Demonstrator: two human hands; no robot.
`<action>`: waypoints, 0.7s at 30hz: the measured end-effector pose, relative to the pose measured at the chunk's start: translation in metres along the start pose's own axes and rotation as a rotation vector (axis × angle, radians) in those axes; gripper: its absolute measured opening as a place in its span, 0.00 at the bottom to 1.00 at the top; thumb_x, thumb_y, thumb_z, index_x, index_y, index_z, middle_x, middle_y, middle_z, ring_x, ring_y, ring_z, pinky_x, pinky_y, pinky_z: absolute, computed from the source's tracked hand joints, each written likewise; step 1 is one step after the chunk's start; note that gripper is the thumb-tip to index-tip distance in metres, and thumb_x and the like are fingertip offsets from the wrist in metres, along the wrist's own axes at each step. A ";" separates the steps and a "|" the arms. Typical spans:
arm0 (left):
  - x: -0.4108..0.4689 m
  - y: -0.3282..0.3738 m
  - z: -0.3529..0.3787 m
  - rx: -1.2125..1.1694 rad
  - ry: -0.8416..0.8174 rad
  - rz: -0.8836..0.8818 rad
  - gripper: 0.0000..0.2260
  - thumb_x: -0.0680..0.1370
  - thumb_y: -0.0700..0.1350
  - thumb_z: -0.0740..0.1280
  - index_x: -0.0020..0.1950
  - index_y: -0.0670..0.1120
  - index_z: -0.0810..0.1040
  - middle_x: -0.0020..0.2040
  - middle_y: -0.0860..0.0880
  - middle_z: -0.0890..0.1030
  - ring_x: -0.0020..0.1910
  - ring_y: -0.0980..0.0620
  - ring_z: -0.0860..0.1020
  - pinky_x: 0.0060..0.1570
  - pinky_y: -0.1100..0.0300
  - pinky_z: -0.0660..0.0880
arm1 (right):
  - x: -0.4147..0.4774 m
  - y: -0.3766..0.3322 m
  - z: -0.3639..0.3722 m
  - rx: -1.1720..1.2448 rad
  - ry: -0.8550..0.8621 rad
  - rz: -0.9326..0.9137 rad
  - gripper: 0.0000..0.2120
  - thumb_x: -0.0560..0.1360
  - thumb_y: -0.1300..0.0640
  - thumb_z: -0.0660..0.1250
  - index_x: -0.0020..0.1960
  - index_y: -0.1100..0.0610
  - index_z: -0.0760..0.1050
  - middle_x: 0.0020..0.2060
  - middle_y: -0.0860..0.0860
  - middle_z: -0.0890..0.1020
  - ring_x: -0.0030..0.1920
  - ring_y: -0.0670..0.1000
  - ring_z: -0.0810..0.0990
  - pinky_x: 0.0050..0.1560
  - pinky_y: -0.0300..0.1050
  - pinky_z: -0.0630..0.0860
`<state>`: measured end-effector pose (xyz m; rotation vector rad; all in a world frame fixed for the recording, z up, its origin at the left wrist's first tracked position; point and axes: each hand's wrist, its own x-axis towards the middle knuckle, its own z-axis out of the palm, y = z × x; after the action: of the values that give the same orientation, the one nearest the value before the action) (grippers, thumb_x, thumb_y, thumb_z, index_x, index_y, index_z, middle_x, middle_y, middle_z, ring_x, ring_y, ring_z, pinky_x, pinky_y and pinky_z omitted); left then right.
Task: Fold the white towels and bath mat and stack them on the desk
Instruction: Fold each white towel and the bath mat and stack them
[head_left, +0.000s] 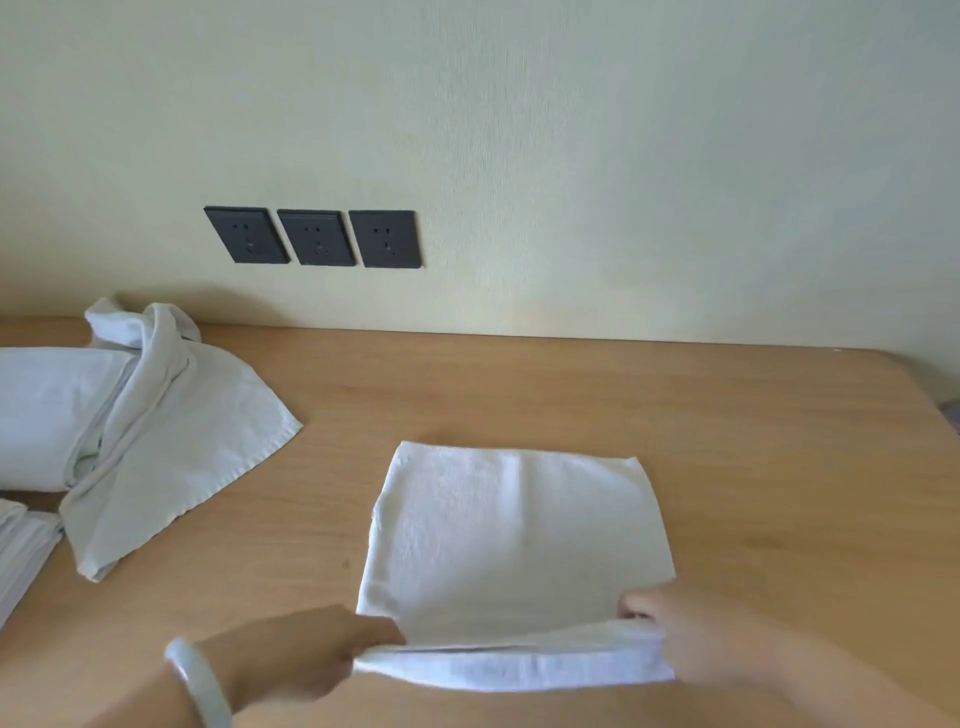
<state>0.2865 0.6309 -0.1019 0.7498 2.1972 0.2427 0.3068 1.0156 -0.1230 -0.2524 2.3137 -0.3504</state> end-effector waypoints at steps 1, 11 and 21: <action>-0.001 0.000 -0.016 -0.197 -0.114 -0.040 0.18 0.71 0.43 0.56 0.45 0.68 0.73 0.43 0.59 0.73 0.45 0.57 0.72 0.48 0.60 0.67 | 0.001 -0.001 -0.015 0.115 -0.078 -0.013 0.15 0.65 0.61 0.53 0.46 0.46 0.71 0.42 0.44 0.77 0.40 0.48 0.73 0.37 0.44 0.65; 0.066 -0.040 -0.015 -1.145 0.406 -0.411 0.19 0.66 0.44 0.76 0.53 0.39 0.78 0.43 0.45 0.85 0.44 0.46 0.83 0.49 0.49 0.80 | 0.024 0.038 -0.014 1.044 0.122 0.205 0.17 0.70 0.59 0.75 0.58 0.53 0.79 0.51 0.50 0.85 0.53 0.51 0.83 0.61 0.53 0.73; 0.075 -0.035 -0.030 -1.119 0.704 -0.342 0.05 0.79 0.41 0.67 0.46 0.44 0.83 0.42 0.45 0.85 0.39 0.49 0.82 0.41 0.55 0.77 | 0.031 0.022 -0.017 1.182 0.628 0.235 0.06 0.78 0.57 0.66 0.46 0.57 0.81 0.39 0.54 0.85 0.41 0.55 0.83 0.39 0.48 0.74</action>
<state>0.2101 0.6484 -0.1424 -0.3981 2.2377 1.5612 0.2719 1.0306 -0.1399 0.8001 2.2214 -1.7407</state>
